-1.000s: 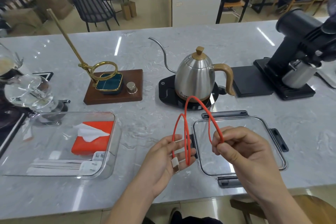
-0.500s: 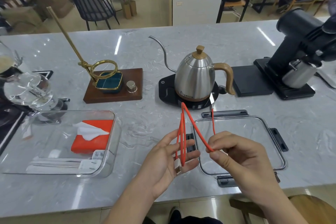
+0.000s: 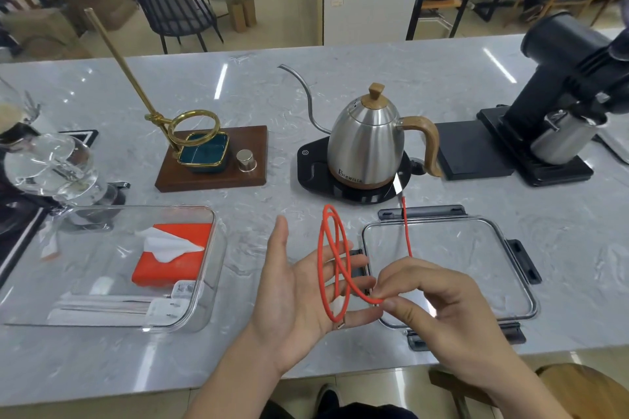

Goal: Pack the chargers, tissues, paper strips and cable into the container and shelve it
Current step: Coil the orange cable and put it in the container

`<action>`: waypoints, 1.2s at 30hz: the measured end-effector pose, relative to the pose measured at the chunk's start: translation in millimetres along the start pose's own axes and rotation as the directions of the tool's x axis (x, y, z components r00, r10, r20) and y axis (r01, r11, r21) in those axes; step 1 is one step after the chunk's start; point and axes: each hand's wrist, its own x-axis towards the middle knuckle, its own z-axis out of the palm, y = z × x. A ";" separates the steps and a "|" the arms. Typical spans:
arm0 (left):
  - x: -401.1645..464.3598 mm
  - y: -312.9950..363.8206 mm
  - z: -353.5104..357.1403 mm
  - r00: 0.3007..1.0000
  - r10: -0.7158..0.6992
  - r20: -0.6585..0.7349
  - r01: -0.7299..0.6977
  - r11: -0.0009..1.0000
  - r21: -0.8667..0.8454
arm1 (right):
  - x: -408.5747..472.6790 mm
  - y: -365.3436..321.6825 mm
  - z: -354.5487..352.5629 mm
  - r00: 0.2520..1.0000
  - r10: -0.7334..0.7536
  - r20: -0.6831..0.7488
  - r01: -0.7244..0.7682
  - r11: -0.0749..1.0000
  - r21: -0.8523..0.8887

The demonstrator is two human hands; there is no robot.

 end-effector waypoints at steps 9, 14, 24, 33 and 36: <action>-4.4 9.7 -6.0 0.987 0.021 0.157 -0.023 1.000 0.010 | 4.8 -1.9 -0.6 0.994 0.004 0.105 0.004 0.997 -0.077; -1.4 10.6 -6.9 0.980 0.075 0.187 -0.088 0.994 0.060 | 7.5 -3.4 -1.0 0.984 0.025 0.178 -0.002 0.991 -0.130; 3.6 13.1 -5.4 0.993 0.097 0.065 -0.100 0.994 0.039 | 8.4 1.6 0.8 0.982 -0.027 0.189 0.068 0.974 -0.215; 7.3 10.1 -15.4 0.998 0.044 0.037 -0.045 0.998 0.036 | 8.9 9.5 -0.8 0.984 -0.090 0.154 0.144 0.911 -0.387; 7.5 10.2 -18.2 0.999 0.015 0.052 -0.016 1.000 0.020 | 8.7 10.3 -1.5 0.985 -0.090 0.148 0.146 0.890 -0.433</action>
